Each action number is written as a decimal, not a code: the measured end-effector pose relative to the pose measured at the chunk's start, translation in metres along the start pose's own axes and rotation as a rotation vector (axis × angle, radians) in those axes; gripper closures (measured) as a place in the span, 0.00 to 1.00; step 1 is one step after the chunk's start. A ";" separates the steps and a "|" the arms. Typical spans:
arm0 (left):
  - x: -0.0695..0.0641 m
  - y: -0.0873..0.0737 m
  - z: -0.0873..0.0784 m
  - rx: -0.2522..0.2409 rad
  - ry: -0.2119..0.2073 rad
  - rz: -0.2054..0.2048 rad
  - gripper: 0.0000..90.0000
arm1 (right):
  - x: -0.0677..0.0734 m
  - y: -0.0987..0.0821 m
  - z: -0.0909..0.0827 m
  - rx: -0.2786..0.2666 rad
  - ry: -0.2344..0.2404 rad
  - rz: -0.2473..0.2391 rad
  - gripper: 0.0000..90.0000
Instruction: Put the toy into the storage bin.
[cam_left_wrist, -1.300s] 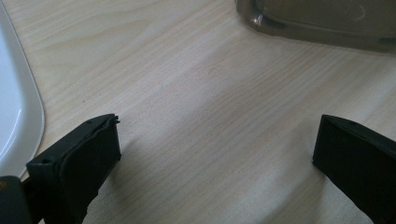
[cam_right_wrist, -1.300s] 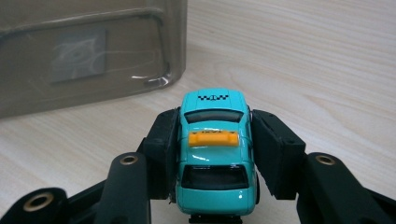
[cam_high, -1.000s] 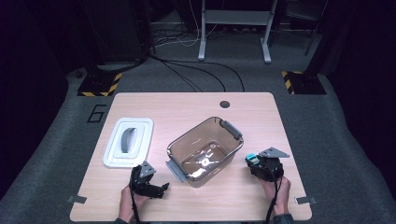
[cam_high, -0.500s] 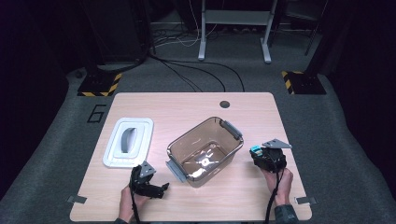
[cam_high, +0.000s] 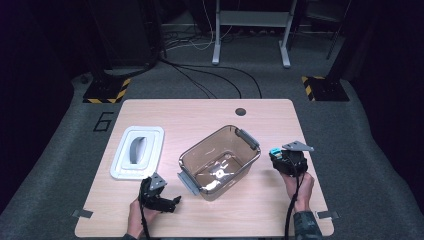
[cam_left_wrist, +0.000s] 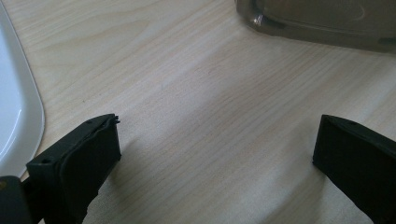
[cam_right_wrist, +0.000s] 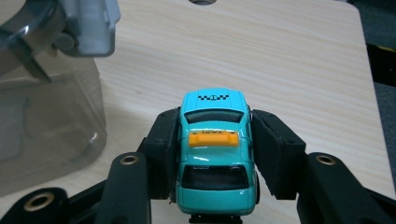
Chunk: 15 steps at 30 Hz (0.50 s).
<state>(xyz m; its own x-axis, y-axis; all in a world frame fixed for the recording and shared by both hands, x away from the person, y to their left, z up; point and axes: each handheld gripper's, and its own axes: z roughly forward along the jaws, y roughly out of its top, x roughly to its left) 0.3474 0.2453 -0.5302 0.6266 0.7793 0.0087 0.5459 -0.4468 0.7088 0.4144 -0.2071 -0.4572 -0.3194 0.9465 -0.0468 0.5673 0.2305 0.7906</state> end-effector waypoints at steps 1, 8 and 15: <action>0.000 0.000 0.000 0.000 0.000 0.000 0.01 | 0.000 0.002 0.000 -0.002 -0.001 0.002 0.58; 0.000 0.000 0.000 0.000 0.000 -0.001 0.01 | -0.002 0.012 0.001 -0.033 -0.021 0.003 0.58; 0.000 0.000 0.000 0.000 0.000 -0.001 0.01 | -0.003 0.022 0.002 -0.048 -0.035 -0.002 0.58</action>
<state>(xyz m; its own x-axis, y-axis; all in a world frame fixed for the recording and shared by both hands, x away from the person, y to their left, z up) 0.3474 0.2453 -0.5303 0.6261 0.7797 0.0083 0.5461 -0.4462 0.7090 0.4294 -0.2048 -0.4408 -0.2936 0.9534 -0.0690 0.5290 0.2222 0.8190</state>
